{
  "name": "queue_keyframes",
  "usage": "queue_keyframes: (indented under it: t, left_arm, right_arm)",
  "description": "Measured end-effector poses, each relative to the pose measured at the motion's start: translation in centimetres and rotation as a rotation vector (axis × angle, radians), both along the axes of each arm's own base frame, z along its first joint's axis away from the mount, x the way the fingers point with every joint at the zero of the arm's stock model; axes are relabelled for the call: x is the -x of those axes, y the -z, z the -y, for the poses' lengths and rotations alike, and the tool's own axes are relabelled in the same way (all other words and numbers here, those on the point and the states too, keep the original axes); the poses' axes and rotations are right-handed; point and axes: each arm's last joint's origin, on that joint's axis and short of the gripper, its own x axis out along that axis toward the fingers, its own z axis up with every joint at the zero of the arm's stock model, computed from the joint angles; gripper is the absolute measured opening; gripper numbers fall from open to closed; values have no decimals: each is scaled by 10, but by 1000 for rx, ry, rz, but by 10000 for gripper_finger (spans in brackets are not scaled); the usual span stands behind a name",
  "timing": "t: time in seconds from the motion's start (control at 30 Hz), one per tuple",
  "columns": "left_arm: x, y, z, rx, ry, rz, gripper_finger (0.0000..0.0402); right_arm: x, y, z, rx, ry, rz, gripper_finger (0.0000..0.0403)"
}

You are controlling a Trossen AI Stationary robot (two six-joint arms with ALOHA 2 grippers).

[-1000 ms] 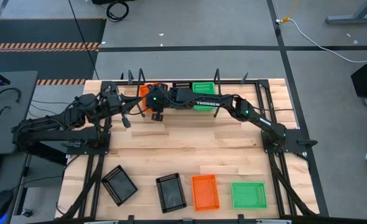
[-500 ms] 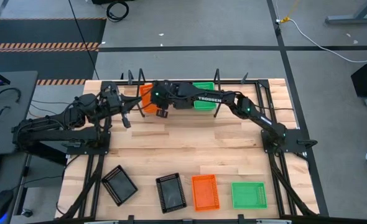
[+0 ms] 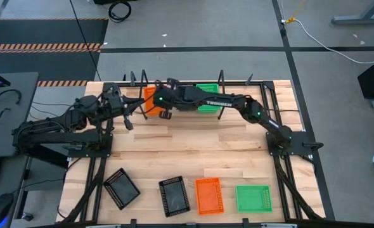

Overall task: Stack baskets on shelf by color
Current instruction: Stack the right black bin on top of the black bin on the shelf

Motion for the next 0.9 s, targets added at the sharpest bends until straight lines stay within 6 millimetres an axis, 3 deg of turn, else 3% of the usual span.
queue_keyframes:
  t: [0.17, 0.3, 0.53, 0.63, 0.9]
  left_arm:
    - [0, 0, 0, -1, 2, -9, 26]
    - [0, 2, 0, 4, 1, -24, 31]
    - [0, 6, 1, 91, 18, -31, 35]
    - [0, 11, 1, 149, 34, -57, 31]
    - [2, 30, 5, 316, 40, -203, 36]
  right_arm:
    - [27, -42, -24, -73, -40, -9, 130]
    - [48, -57, -56, -260, -101, -72, 130]
    - [56, -46, -144, -347, -297, -221, 130]
    - [52, -29, -175, -346, -361, -264, 130]
    - [32, 23, -227, -484, -468, -301, 130]
